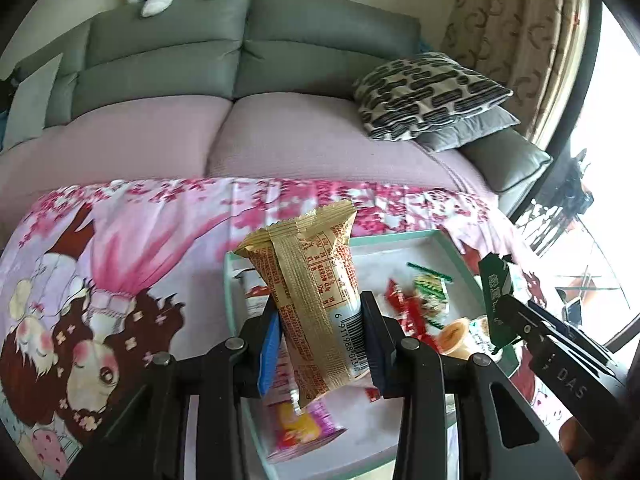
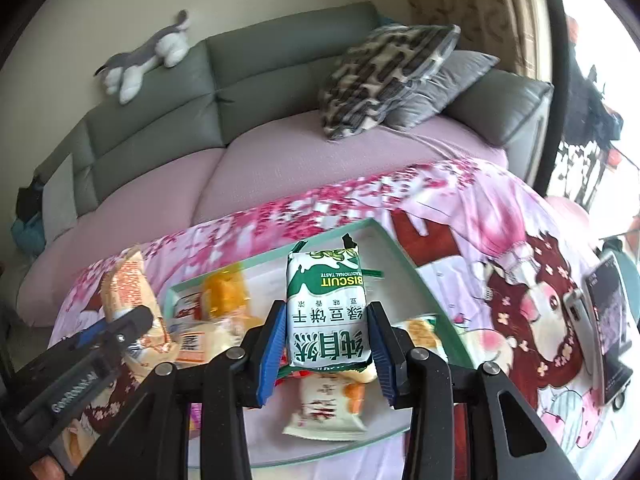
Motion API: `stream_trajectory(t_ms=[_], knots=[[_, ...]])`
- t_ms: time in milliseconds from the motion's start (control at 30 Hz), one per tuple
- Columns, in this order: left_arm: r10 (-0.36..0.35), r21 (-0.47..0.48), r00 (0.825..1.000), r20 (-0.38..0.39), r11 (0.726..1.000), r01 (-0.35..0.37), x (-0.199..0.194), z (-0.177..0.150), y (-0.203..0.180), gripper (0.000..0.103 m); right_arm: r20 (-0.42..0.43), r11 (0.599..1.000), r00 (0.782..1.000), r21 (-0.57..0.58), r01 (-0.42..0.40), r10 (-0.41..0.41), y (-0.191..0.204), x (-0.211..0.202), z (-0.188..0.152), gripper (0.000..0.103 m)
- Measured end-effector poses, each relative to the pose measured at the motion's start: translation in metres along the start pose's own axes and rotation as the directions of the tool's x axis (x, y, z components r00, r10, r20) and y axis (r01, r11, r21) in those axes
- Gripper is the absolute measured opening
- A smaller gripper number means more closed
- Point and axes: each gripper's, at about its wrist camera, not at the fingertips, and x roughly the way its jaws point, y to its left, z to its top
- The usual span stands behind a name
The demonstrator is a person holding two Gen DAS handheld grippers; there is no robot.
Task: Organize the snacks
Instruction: 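Carry the yellow bread bag and green biscuit box over the tray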
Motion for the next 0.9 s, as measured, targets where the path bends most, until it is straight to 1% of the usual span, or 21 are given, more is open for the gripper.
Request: stream_trajectory(t_ms=[133,233,333,433,500,667,800,900], knots=[[-0.005,0.005,1.0,-0.008,1.0,0.005,0.008,0.003,-0.001,0.039,-0.006,1.0,1.0,0.018,-0.017,0.017,-0.006,0.009,0.002,0.042],[0.0,-0.017,1.0,-0.009,1.0,0.0,0.015,0.011,0.009,0.039,-0.009,0.999,0.999,0.016,-0.033,0.033,-0.003,0.018,0.002,0.042],[0.028,-0.017,0.999,-0.016,0.999,-0.028,0.024,0.019,0.019,0.039,-0.02,0.999,0.999,0.011,-0.039,0.039,0.001,0.029,0.002,0.042],[0.016,-0.049,0.999,-0.03,0.999,-0.018,0.033,0.026,0.033,0.039,-0.023,0.999,0.999,0.009,-0.048,0.048,0.004,0.038,0.003,0.042],[0.014,-0.063,0.998,-0.053,0.998,-0.018,0.043,0.029,0.042,0.039,-0.02,0.998,0.998,0.001,-0.056,0.056,0.007,0.042,0.003,0.042],[0.002,-0.09,0.995,-0.1,0.996,-0.011,0.065,0.027,0.05,0.039,-0.023,0.997,0.997,-0.028,-0.068,0.068,0.017,0.048,0.003,0.042],[-0.008,-0.087,0.99,-0.138,0.996,-0.004,0.079,0.021,0.047,0.038,-0.041,0.997,0.997,-0.03,-0.066,0.065,0.019,0.056,0.001,0.042],[-0.021,-0.083,0.989,-0.149,0.997,0.008,0.083,0.018,0.043,0.039,-0.053,0.998,0.997,-0.034,-0.056,0.054,0.019,0.059,0.0,0.042]])
